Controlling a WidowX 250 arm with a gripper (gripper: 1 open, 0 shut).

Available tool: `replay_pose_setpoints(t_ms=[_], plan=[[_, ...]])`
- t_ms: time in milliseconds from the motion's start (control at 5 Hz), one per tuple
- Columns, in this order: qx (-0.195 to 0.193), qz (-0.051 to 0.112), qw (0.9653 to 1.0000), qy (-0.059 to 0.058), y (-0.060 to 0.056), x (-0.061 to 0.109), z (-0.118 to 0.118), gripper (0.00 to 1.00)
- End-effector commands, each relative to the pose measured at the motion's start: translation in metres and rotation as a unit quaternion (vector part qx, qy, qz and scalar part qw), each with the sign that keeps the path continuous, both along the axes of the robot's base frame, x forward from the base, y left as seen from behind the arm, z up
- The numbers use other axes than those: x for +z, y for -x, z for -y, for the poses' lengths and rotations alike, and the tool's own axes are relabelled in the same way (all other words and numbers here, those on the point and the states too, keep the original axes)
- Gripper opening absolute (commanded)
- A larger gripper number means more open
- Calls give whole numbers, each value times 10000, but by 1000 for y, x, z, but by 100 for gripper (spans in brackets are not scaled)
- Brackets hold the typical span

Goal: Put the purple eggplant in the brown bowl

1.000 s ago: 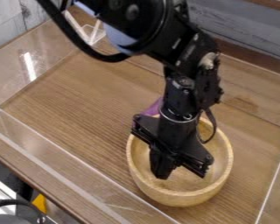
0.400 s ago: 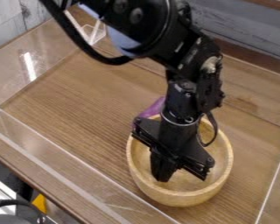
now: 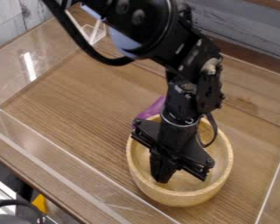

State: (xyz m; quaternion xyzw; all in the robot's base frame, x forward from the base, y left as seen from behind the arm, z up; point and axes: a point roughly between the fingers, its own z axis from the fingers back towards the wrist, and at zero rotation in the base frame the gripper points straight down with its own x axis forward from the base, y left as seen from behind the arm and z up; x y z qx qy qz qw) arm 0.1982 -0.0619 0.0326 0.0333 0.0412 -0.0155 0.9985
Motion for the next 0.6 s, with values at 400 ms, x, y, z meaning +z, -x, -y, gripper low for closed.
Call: replay_pose_setpoints(t_ms=[400], plan=[[23, 100, 9999, 31, -5, 6, 5, 0]])
